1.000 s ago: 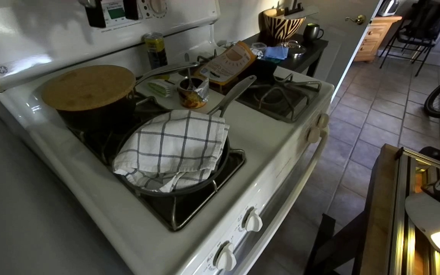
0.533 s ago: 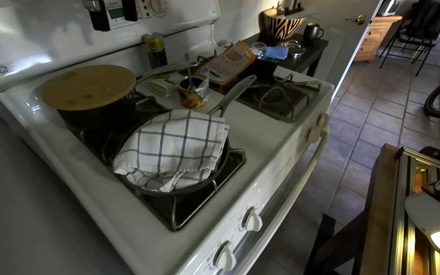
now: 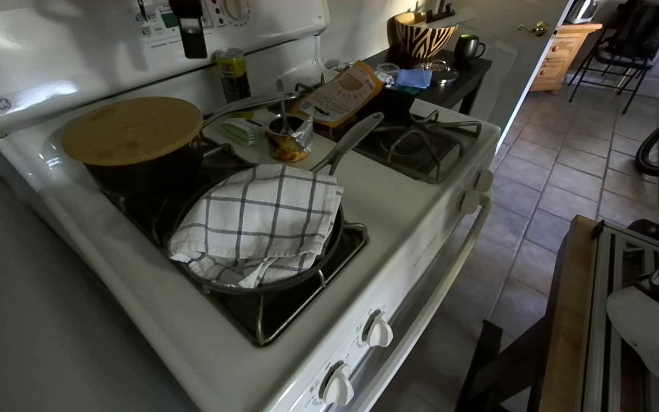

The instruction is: Put the wooden coaster on the black pot

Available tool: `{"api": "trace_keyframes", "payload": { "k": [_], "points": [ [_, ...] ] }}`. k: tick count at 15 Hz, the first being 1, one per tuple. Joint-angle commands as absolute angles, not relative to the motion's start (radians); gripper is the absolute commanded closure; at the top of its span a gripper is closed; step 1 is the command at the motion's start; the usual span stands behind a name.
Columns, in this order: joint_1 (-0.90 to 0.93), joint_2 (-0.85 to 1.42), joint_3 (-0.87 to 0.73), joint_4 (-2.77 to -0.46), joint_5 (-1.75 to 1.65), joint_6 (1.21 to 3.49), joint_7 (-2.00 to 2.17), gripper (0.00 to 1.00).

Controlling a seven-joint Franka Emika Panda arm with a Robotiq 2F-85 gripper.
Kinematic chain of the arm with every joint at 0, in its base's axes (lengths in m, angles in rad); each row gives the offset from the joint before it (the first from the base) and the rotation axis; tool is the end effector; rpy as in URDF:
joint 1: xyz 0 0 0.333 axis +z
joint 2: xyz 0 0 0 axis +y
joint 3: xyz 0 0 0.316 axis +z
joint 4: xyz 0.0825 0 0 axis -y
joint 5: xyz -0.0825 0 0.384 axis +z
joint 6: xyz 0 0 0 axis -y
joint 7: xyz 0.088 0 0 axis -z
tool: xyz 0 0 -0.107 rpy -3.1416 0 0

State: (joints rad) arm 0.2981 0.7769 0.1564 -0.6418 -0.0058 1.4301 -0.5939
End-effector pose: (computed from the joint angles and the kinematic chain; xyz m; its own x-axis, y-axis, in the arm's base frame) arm 0.6837 0.2720 0.5375 0.5394 0.8389 0.0723 0.8417 -0.5346 -0.0761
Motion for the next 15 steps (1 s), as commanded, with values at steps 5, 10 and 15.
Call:
{"api": "trace_keyframes", "payload": {
  "k": [5,10,15],
  "points": [
    [0.439,0.814,0.081,-0.761,-0.188,1.801,-0.498,0.0],
    [0.436,0.828,0.102,-0.746,-0.152,1.792,-0.487,0.0],
    [0.455,0.839,0.089,-0.752,-0.171,1.818,-0.455,0.0]
  ]
}}
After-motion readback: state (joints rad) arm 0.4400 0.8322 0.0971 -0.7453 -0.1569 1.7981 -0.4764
